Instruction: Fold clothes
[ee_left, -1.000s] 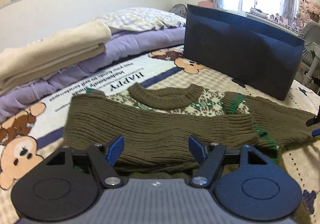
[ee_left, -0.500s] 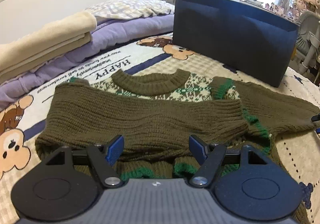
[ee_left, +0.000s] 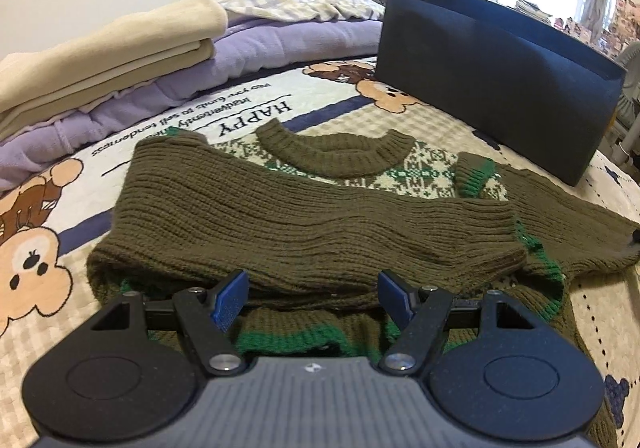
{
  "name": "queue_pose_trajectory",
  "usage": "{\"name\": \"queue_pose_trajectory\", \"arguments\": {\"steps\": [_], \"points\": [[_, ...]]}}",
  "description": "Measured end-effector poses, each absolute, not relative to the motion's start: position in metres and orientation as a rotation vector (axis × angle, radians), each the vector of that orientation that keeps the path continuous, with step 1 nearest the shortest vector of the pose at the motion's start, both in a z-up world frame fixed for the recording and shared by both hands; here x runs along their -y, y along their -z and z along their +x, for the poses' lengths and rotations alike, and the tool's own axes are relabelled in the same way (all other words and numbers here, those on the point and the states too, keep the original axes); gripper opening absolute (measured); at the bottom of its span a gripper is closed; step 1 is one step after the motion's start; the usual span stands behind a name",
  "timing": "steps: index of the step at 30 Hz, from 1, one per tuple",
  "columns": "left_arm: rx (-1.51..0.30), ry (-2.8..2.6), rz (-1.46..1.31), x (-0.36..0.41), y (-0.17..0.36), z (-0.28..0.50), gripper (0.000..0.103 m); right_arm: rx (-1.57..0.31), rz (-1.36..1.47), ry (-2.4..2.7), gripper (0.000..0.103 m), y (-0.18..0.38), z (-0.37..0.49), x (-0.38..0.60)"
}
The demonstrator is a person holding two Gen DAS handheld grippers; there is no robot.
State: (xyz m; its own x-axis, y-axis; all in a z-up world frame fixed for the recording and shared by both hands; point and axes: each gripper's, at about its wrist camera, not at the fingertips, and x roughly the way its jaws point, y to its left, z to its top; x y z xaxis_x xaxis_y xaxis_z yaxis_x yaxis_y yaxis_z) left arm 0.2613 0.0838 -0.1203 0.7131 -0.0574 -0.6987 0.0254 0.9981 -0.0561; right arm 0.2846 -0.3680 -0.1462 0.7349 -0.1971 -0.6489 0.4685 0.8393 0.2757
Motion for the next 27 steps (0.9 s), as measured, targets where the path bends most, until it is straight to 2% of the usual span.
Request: {"name": "queue_pose_trajectory", "arguments": {"steps": [13,27], "points": [[-0.852,0.035,-0.164,-0.104,0.122,0.272,0.072,-0.57,0.217,0.057,0.014,0.099,0.3,0.28],[-0.94,0.124,-0.31,-0.116,0.135,0.278,0.072,-0.586,-0.132,-0.304,0.013,0.094,0.286,0.147]]}}
